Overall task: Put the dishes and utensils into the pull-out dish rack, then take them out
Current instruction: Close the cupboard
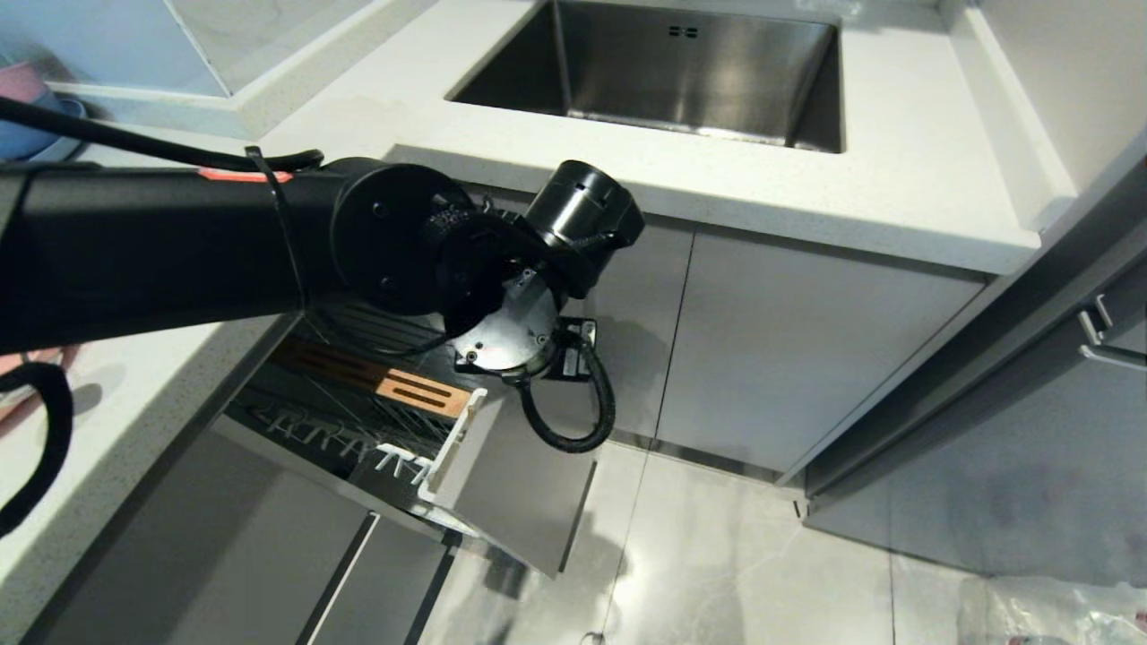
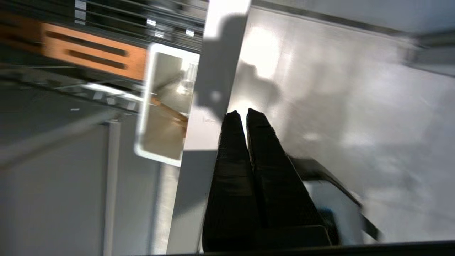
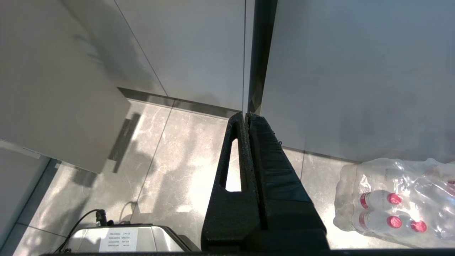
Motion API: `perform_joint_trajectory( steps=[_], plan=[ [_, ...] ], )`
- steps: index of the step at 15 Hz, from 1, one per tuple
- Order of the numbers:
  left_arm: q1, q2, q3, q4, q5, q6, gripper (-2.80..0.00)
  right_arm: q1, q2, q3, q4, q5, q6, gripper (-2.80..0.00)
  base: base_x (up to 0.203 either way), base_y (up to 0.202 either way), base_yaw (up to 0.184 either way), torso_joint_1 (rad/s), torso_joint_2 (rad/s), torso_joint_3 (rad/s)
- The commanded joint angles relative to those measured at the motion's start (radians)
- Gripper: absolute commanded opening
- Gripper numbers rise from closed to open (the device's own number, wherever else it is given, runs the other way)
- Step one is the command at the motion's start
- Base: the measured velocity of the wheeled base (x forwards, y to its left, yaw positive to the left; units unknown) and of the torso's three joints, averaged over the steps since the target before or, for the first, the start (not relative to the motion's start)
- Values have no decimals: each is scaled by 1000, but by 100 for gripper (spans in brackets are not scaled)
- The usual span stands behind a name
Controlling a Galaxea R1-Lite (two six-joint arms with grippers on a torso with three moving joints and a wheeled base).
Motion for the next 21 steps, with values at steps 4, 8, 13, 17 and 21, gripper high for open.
perform_joint_trajectory(
  steps=[4,8,13,17,21],
  plan=[
    [95,-27,43,101,70,80,-280,0,1,2,0,0,0,-280,0,0,0,0,0,0],
    [210,-70,69,134,124,141,-280,0,1,2,0,0,0,-280,0,0,0,0,0,0],
    [286,-114,66,133,148,160,-280,0,1,2,0,0,1,-280,0,0,0,0,0,0],
    [296,-120,64,134,150,168,-280,0,1,2,0,0,0,-280,0,0,0,0,0,0],
    [274,-133,68,134,147,169,-280,1,1,2,0,0,0,-280,0,0,0,0,0,0]
  ],
)
